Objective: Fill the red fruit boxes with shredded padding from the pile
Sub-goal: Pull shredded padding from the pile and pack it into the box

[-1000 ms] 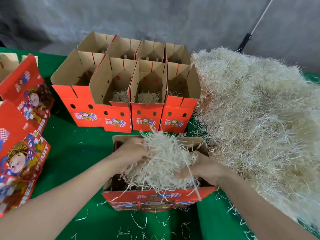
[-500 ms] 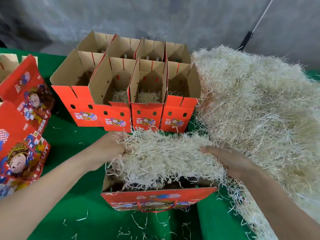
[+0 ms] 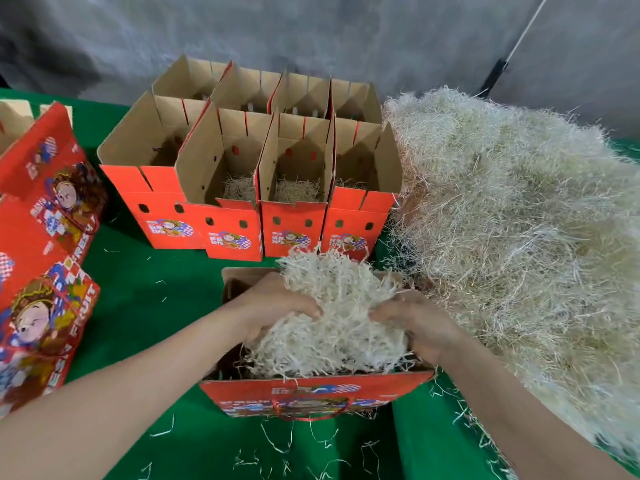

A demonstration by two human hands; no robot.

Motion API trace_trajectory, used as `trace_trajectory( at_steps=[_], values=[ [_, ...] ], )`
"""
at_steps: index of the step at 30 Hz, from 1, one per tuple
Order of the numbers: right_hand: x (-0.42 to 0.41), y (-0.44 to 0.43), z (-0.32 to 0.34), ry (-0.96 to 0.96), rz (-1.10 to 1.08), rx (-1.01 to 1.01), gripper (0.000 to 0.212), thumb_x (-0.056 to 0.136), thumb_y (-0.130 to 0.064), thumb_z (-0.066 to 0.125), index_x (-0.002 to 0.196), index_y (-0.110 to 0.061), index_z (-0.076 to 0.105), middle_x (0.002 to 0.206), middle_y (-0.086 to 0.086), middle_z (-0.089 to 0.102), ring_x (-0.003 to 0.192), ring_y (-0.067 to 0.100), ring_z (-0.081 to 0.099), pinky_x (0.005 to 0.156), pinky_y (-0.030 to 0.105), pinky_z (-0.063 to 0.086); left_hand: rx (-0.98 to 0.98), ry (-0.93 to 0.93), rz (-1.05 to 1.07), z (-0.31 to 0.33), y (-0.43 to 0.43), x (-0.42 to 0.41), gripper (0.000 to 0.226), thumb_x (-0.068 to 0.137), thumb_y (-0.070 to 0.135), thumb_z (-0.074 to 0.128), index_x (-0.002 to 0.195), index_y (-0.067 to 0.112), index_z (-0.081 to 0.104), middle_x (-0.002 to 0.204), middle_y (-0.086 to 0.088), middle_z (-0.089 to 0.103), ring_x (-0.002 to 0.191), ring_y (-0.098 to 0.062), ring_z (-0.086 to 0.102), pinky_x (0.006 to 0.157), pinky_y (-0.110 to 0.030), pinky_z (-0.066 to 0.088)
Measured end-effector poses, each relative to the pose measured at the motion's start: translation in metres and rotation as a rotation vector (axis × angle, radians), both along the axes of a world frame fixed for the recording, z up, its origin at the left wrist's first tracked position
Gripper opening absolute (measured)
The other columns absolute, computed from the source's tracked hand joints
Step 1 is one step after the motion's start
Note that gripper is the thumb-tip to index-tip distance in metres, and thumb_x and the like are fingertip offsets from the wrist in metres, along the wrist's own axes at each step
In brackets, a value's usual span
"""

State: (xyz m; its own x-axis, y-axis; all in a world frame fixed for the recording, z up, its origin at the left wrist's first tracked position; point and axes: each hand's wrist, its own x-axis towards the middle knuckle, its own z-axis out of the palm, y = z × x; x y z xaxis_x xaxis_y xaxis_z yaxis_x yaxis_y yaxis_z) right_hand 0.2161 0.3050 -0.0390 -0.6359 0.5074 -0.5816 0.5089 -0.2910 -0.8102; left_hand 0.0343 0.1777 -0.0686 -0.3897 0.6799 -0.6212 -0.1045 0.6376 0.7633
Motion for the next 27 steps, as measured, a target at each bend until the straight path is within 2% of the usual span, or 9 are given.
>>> trace_trajectory(
  at_steps=[5,9,11,13,16,17,21,23,27],
  values=[
    [0.016,0.016,0.005,0.051,-0.198,-0.033,0.018,0.074,0.002,0.056,0.091,0.0,0.054,0.088,-0.002,0.054,0.073,0.008,0.05,0.054,0.022,0.046,-0.03,0.091,0.084,-0.004,-0.015,-0.022,0.104,0.074,0.02,0.073,0.147,0.006,0.0,0.154,-0.009,0.005,0.139,-0.023,0.015,0.106,-0.036,0.023],
    [0.022,0.026,0.012,0.16,-0.26,-0.057,0.017,0.056,-0.003,0.054,0.07,-0.006,0.044,0.058,-0.002,0.047,0.042,0.004,0.04,0.043,0.016,0.037,0.01,0.115,0.061,0.0,-0.024,-0.03,0.107,0.069,0.023,0.076,0.148,0.007,0.006,0.154,-0.01,0.009,0.139,-0.025,0.017,0.11,-0.036,0.021],
    [0.027,0.034,0.013,0.191,-0.25,-0.016,0.027,0.058,-0.007,0.059,0.082,-0.003,0.047,0.075,0.0,0.051,0.05,0.005,0.05,0.052,0.017,0.04,0.042,0.075,0.043,0.006,-0.027,-0.034,0.117,0.051,0.029,0.08,0.147,0.008,0.015,0.153,-0.012,0.017,0.137,-0.026,0.025,0.114,-0.037,0.022],
    [0.021,0.031,0.01,0.173,0.038,0.064,0.063,0.06,-0.019,0.071,0.115,-0.004,0.045,0.112,0.001,0.054,0.086,0.009,0.063,0.073,0.023,0.052,0.02,0.051,-0.087,0.011,-0.024,-0.027,0.123,0.042,0.034,0.08,0.144,0.003,0.02,0.151,-0.013,0.018,0.135,-0.023,0.031,0.11,-0.031,0.027],
    [-0.011,0.002,-0.002,0.065,0.438,0.129,0.09,0.064,-0.039,0.079,0.138,-0.02,0.031,0.134,-0.002,0.048,0.117,0.017,0.053,0.096,0.036,0.047,0.037,-0.019,-0.259,0.015,-0.006,-0.007,0.064,0.058,0.027,0.085,0.11,0.013,0.051,0.107,0.007,0.067,0.097,0.003,0.059,0.083,-0.007,0.044],
    [-0.02,-0.008,-0.006,0.057,0.435,0.157,0.081,0.068,-0.034,0.079,0.134,-0.016,0.035,0.128,0.003,0.054,0.111,0.018,0.057,0.091,0.035,0.05,0.096,-0.071,-0.25,0.02,-0.003,-0.003,0.047,0.063,0.021,0.084,0.099,0.017,0.055,0.09,0.013,0.07,0.089,0.004,0.062,0.078,-0.008,0.046],
    [-0.024,-0.007,-0.014,0.035,0.029,0.102,0.054,0.079,-0.01,0.067,0.125,-0.011,0.039,0.1,-0.003,0.058,0.083,0.007,0.056,0.062,0.02,0.043,0.222,-0.374,0.041,0.016,-0.013,-0.023,0.044,0.054,0.011,0.083,0.094,0.01,0.068,0.094,-0.003,0.066,0.084,-0.016,0.056,0.071,-0.026,0.048],
    [-0.017,-0.001,-0.02,0.041,-0.044,0.039,0.072,0.074,-0.02,0.071,0.134,-0.014,0.032,0.102,-0.003,0.054,0.084,0.007,0.05,0.075,0.024,0.037,0.255,-0.424,0.015,0.012,-0.027,-0.031,0.059,0.053,0.011,0.081,0.108,0.01,0.062,0.103,-0.01,0.069,0.079,-0.019,0.062,0.063,-0.018,0.05],
    [-0.022,-0.013,-0.022,0.03,0.035,-0.06,0.125,0.049,-0.041,0.081,0.146,-0.017,0.005,0.129,-0.011,0.036,0.12,0.012,0.034,0.109,0.044,0.02,0.092,-0.221,-0.196,0.001,-0.033,-0.01,0.074,0.059,0.003,0.083,0.122,0.019,0.047,0.117,0.002,0.065,0.098,-0.003,0.064,0.085,-0.013,0.046]
  ],
)
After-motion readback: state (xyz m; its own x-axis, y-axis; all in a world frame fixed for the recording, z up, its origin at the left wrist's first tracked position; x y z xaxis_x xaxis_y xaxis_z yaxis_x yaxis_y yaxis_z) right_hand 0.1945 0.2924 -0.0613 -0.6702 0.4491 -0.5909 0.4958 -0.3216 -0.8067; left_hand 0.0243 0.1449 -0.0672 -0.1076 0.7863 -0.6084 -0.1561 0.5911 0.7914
